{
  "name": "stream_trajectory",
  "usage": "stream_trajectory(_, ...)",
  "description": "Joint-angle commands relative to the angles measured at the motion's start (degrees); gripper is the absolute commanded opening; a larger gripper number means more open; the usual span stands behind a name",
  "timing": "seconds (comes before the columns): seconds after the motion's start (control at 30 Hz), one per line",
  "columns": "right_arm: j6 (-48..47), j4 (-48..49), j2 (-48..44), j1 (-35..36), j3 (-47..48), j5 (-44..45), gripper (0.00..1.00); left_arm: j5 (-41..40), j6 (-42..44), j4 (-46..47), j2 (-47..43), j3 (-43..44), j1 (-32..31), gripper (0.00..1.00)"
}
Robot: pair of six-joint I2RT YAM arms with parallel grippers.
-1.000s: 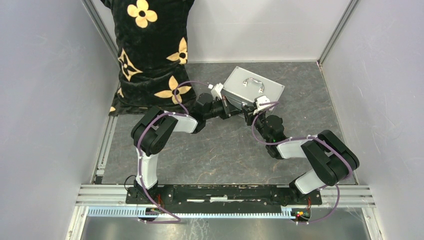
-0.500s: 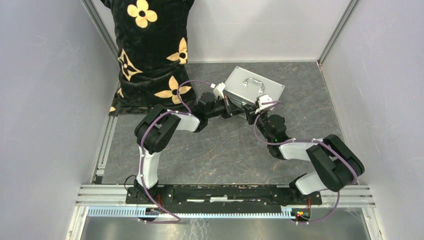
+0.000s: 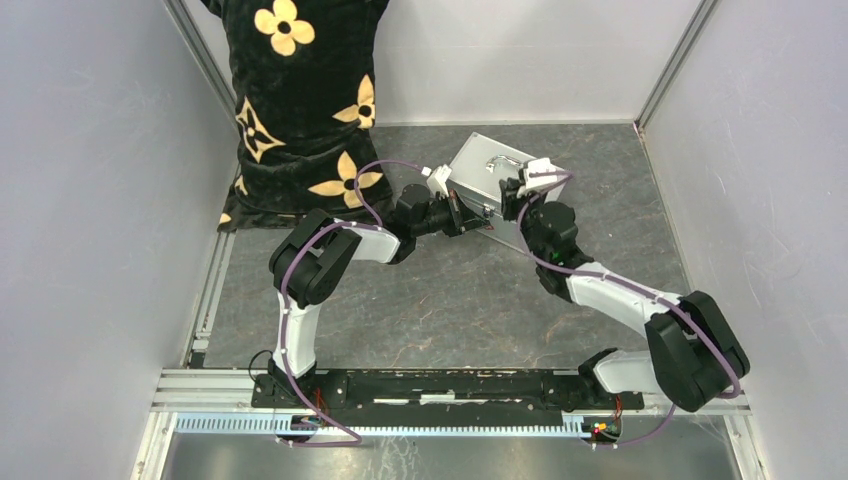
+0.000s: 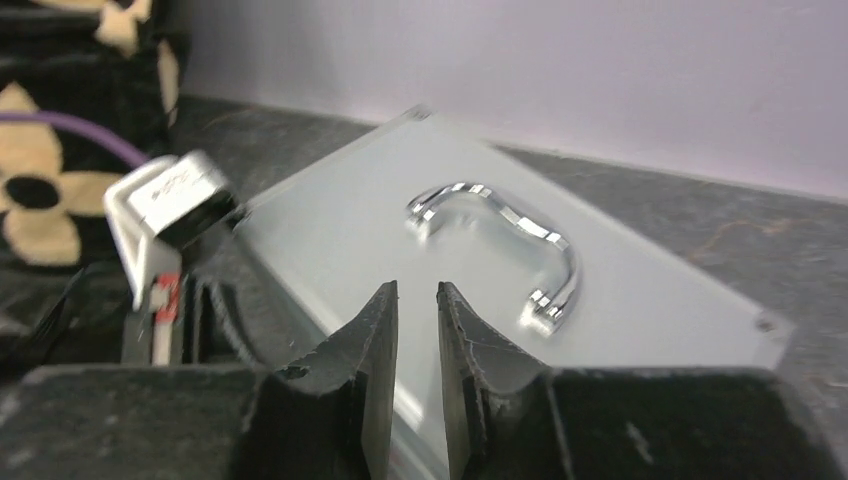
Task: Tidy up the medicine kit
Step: Close the medicine box at the center of the board.
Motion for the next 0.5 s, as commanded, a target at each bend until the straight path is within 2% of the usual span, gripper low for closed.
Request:
stream_trajectory(0.0,-1.9,-11.3,0.6,-1.2,8.0,8.2,0.27,0.5,1.4,0.9,-1.2,0.8,-0.5,0.02)
stream_trajectory(0.2,-0.5,-17.8,3.9,-3.4,15.3,12.0,0.3,0.5,1.4,0.8,-2.1,0.5,-1.0,0.02)
stream_trajectory(0.33,1.8,-29.3,10.1,-6.8,26.8,12.6,0.35,0.3,1.5,0.4,-2.5,0.5,-1.0,0.02)
stream_trajectory(0.47,6.4,-41.3,16.7,-11.8,38.8,8.0,0.33,0.0,2.1,-0.6,-2.9,0.6,-1.0,0.02)
